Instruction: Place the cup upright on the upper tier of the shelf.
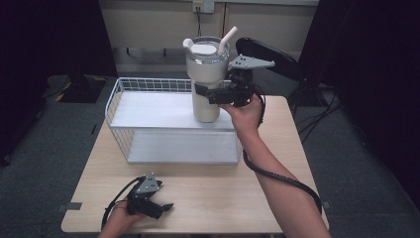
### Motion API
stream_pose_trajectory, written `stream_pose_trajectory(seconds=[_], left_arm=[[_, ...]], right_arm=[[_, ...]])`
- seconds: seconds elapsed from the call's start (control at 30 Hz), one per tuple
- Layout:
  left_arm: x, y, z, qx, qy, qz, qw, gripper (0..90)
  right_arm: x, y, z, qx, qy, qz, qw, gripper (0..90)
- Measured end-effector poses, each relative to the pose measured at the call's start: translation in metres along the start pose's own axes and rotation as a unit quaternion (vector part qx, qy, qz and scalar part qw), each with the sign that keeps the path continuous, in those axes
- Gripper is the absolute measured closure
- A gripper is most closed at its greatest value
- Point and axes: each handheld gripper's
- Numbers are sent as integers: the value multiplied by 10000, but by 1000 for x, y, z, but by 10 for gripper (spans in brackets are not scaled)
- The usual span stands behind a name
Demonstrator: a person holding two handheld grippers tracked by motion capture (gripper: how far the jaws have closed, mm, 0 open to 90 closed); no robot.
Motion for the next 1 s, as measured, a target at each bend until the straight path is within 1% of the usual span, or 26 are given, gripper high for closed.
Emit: stream_pose_trajectory(seconds=[0.27,0.7,0.8,1.0], left_arm=[[0,0,0,0,3,1,10000,97],[0,0,0,2,3,0,10000,97],[0,0,0,1,2,1,10000,97],[0,0,0,5,-6,-12,10000,97]], right_arm=[[1,3,-8,-9,107,76,9999,88],[2,10,-16,30,146,156,9998,88],[0,13,-16,34,168,123,9998,87],[-4,17,-16,-7,103,74,9999,87]])
Point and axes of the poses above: each handheld gripper's, and its own axes: z roughly backward along the jaws, y roughly out of its underside, x roughly to its left, and after that the axes turned 9 degrees about y, right-handed
